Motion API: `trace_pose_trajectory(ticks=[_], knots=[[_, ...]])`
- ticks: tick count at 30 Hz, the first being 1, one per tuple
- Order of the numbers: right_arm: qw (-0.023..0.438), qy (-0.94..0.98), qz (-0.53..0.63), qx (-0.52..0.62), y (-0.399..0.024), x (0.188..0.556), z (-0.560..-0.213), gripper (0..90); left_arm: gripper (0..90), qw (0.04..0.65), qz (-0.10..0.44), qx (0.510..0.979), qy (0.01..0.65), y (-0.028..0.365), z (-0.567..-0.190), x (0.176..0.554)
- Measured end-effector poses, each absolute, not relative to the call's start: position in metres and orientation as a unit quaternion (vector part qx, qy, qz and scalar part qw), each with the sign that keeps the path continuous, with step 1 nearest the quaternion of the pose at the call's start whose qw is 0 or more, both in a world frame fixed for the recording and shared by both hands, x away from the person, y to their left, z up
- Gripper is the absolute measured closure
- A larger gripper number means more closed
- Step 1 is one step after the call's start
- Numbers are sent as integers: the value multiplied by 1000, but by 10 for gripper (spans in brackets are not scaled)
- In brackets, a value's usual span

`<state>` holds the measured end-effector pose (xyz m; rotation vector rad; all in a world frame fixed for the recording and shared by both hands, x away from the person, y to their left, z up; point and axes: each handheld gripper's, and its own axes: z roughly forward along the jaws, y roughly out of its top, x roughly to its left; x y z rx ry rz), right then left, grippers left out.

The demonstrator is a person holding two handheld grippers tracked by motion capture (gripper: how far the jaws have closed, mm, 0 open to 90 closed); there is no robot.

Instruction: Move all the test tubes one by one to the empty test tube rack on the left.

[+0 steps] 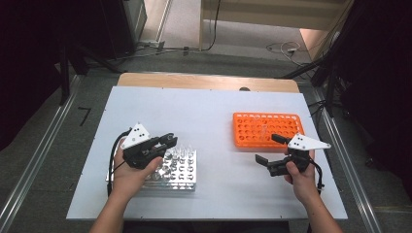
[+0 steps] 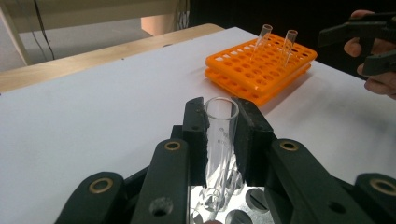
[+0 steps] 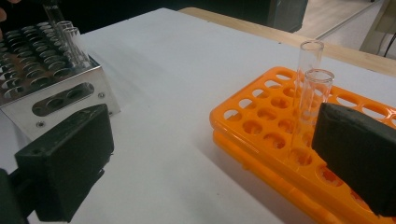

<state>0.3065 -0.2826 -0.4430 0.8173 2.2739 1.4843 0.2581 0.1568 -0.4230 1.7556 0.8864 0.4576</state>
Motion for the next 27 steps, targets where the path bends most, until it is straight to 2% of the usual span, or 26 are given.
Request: trace_pose_trajectory(ticks=[27], knots=[[153, 793, 518, 282, -283, 306, -443, 0, 761, 501, 209, 754, 370, 148, -431, 255]])
